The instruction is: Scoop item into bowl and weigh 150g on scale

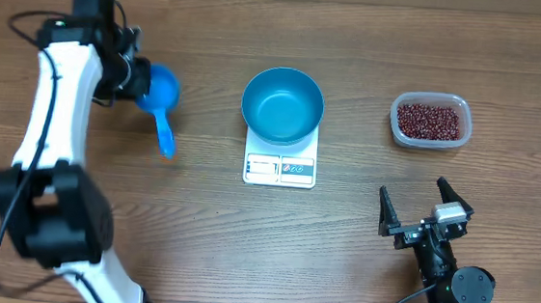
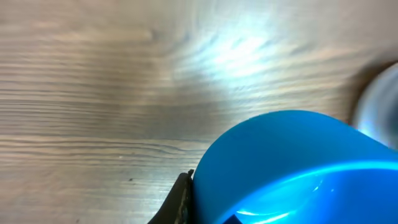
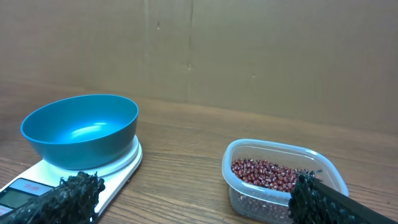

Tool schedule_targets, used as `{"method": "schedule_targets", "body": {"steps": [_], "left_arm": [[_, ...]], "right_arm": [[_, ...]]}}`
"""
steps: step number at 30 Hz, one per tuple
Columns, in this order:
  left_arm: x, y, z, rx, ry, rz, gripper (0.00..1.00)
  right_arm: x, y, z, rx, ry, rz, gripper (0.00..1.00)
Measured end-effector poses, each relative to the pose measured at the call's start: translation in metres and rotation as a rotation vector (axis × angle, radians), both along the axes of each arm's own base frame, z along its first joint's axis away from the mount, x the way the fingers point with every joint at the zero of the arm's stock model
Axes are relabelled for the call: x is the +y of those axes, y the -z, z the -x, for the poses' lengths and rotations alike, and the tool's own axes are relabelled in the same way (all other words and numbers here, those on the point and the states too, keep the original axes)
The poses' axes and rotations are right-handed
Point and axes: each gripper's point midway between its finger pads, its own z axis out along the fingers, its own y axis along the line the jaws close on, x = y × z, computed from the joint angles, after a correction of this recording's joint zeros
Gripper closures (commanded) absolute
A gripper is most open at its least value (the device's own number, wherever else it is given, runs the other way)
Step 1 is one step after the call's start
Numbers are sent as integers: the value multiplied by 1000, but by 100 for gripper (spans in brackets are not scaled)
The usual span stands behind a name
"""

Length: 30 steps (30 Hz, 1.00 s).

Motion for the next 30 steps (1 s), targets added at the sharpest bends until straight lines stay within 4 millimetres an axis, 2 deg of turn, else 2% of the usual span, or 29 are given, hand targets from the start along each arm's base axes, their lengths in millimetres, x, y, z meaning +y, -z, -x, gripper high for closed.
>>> {"method": "schedule_targets", "body": {"steps": [6, 10, 12, 15, 21, 30], "left_arm": [[-10, -66, 15, -144, -75, 61, 96], [-20, -94, 32, -183, -130, 128, 96], [-25, -101, 43, -175, -171, 162, 96], [-32, -106, 60, -129, -255, 226, 96], [-45, -97, 94, 61, -503, 347, 96], [-89, -95, 102, 134, -562, 375, 96]], "right_arm": [[0, 0, 0, 0, 0, 0, 0], [0, 0, 0, 0, 0, 0, 0], [0, 0, 0, 0, 0, 0, 0], [0, 0, 0, 0, 0, 1, 0], [0, 0, 0, 0, 0, 0, 0], [0, 0, 0, 0, 0, 0, 0]]}}
